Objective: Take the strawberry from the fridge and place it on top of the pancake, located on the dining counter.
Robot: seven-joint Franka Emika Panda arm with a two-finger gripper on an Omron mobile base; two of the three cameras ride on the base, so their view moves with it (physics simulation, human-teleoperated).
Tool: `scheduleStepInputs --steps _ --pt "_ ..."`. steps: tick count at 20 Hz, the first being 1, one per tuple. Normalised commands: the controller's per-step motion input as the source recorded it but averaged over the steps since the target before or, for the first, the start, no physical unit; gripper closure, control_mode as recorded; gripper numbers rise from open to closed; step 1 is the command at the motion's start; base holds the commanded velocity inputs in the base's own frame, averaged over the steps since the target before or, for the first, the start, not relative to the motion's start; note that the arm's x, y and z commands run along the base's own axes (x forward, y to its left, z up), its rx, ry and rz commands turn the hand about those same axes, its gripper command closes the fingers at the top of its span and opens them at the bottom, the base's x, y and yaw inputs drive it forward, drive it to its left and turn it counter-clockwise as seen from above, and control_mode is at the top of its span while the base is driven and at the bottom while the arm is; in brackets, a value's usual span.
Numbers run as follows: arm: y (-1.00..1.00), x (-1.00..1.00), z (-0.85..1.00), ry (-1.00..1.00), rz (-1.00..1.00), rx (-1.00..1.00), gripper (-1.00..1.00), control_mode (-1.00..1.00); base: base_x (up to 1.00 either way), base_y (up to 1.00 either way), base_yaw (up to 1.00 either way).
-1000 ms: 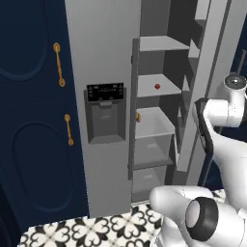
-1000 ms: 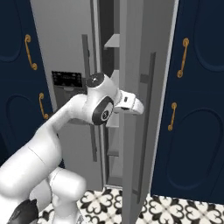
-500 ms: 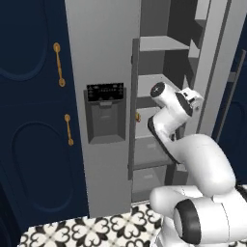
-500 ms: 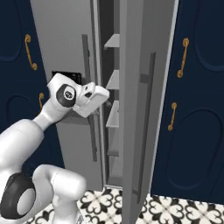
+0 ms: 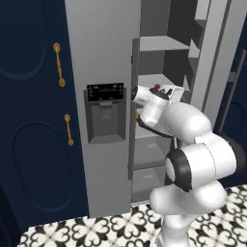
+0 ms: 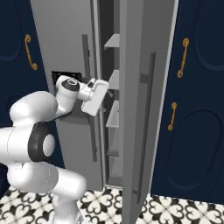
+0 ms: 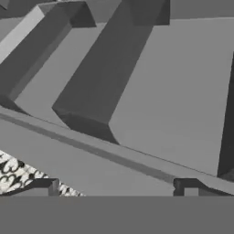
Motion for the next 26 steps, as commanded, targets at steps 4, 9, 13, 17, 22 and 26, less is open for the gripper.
scheduleStepInputs --steps 4,9,13,17,22,26 --pt "-0.77 0.32 -0.02 0.15 0.00 -0.14 -1.00 -1.00 0.00 0.00 0.00" --pt "-0.86 0.00 0.00 0.00 0.00 -0.02 -1.00 -1.00 0.00 0.00 0.00" --pt "-0.86 0.00 0.00 0.00 0.00 0.00 -1.00 -1.00 0.00 0.00 0.00" --pt "-0.94 0.00 0.00 0.00 0.00 0.00 -1.00 -1.00 0.00 0.00 0.00" --pt "-0.50 0.00 0.00 -0.01 0.00 0.04 -1.00 -1.00 0.00 0.00 0.00" --pt "-0.52 0.01 0.00 0.00 0.00 0.06 -1.00 -1.00 0.00 0.00 0.00"
